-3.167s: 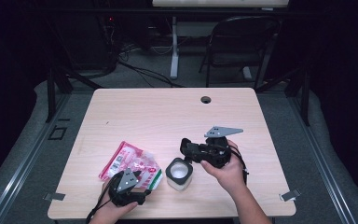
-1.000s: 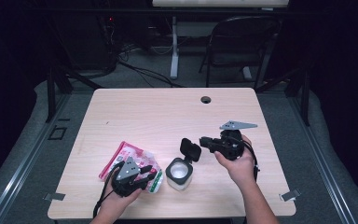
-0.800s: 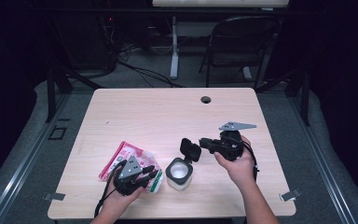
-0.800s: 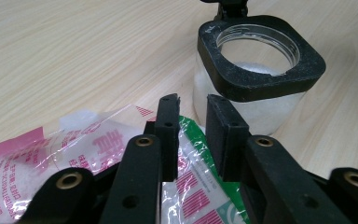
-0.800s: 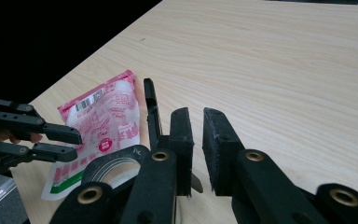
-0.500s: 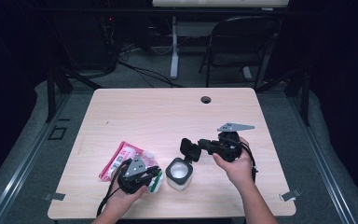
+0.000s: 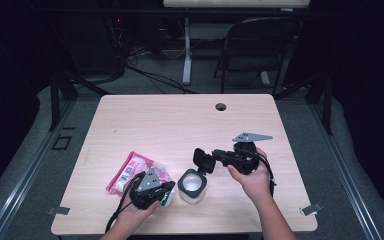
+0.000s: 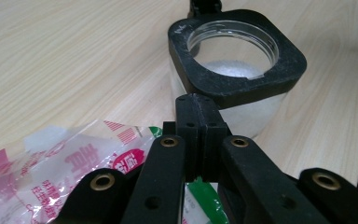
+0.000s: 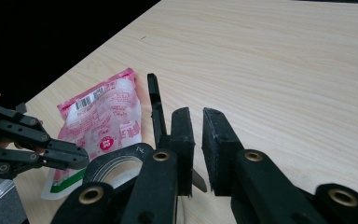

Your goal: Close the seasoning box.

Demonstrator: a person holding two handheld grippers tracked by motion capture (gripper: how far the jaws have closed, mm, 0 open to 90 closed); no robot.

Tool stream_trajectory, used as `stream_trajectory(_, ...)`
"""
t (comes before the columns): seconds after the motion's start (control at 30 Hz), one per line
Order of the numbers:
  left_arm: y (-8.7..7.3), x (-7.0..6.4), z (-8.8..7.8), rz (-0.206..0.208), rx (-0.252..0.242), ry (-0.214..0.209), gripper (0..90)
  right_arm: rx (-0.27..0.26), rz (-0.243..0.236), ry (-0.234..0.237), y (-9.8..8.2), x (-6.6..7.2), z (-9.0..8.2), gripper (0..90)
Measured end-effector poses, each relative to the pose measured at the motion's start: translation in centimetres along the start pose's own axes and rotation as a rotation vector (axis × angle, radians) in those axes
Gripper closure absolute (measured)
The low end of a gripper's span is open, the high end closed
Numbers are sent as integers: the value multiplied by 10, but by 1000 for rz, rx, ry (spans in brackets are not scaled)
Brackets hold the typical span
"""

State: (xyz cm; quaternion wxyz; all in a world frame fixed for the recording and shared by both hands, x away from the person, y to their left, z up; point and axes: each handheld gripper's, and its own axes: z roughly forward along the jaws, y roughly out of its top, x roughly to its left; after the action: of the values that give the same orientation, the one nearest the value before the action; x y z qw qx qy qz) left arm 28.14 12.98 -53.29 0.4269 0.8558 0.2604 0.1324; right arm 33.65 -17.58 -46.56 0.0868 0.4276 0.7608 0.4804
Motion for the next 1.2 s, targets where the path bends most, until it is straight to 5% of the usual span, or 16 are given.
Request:
stream_trajectory(0.3,-2,-9,4,30,21,-27,893,-1,-1,-3,0,1,0,825)
stream_trajectory(1.2,-2,-9,5,29,21,-39,894,-1,-11,10,-5,9,-2,814)
